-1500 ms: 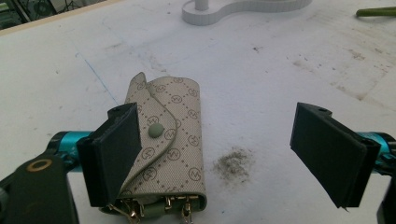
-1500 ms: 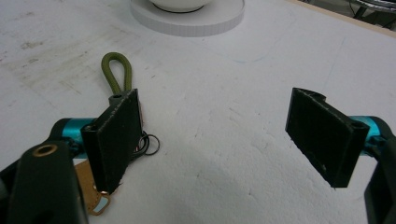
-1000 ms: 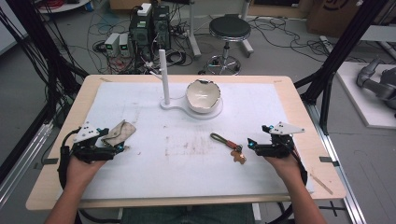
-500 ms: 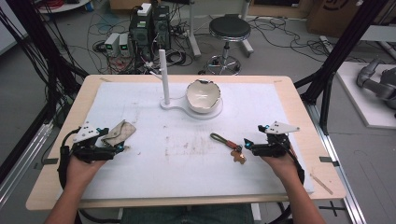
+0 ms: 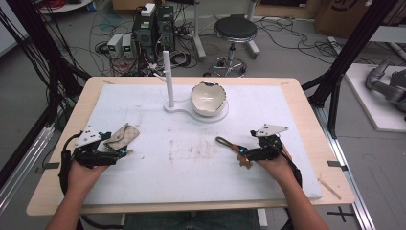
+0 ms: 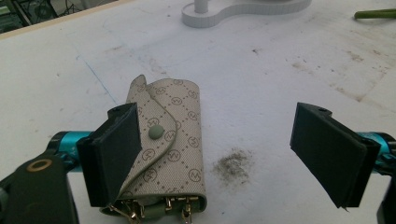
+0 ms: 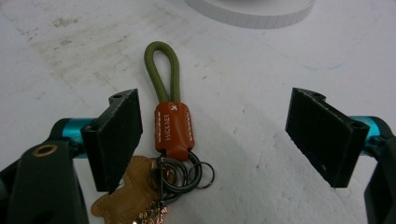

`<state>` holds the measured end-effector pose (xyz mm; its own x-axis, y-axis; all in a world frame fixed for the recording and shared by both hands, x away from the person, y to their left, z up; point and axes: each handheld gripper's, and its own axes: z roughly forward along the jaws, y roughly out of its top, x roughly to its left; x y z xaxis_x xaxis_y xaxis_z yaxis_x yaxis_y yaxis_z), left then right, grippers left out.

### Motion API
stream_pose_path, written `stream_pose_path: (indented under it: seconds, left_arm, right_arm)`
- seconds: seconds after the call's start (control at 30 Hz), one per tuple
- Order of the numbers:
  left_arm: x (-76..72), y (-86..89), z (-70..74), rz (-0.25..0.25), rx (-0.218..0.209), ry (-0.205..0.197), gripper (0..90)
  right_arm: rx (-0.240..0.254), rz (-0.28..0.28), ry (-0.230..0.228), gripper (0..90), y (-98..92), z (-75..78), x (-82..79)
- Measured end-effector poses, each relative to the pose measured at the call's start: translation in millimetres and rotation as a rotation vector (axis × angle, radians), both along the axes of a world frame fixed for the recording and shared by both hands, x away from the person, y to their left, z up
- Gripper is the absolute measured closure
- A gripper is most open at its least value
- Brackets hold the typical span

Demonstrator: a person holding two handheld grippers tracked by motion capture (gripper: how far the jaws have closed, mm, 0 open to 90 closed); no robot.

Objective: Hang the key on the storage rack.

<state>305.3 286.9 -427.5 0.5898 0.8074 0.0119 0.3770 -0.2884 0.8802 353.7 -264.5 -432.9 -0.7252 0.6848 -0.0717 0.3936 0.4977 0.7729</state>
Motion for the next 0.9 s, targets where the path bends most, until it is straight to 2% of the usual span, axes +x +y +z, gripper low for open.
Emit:
stream_pose_path:
  seconds: [0.47, 0.6, 0.8, 0.9]
  left_arm:
    - [-1.0, 0.1, -1.4, -0.001, -0.001, 0.006, 16.3]
    - [-1.0, -0.5, -2.0, -0.005, 0.004, 0.009, 16.3]
    - [-0.7, -0.4, -1.7, -0.003, 0.004, 0.008, 16.3]
    - [-1.1, -0.6, -1.6, -0.005, 0.006, 0.009, 16.3]
  right_arm:
    - [-0.061, 0.037, 0.084, 19.4, 13.8, -15.0, 8.6]
    - [-0.067, 0.061, 0.099, 28.6, 16.4, -16.3, 8.9]
    - [-0.071, 0.070, 0.116, 31.6, 17.1, -18.4, 10.5]
    - [-0.066, 0.074, 0.119, 36.7, 16.5, -17.8, 10.2]
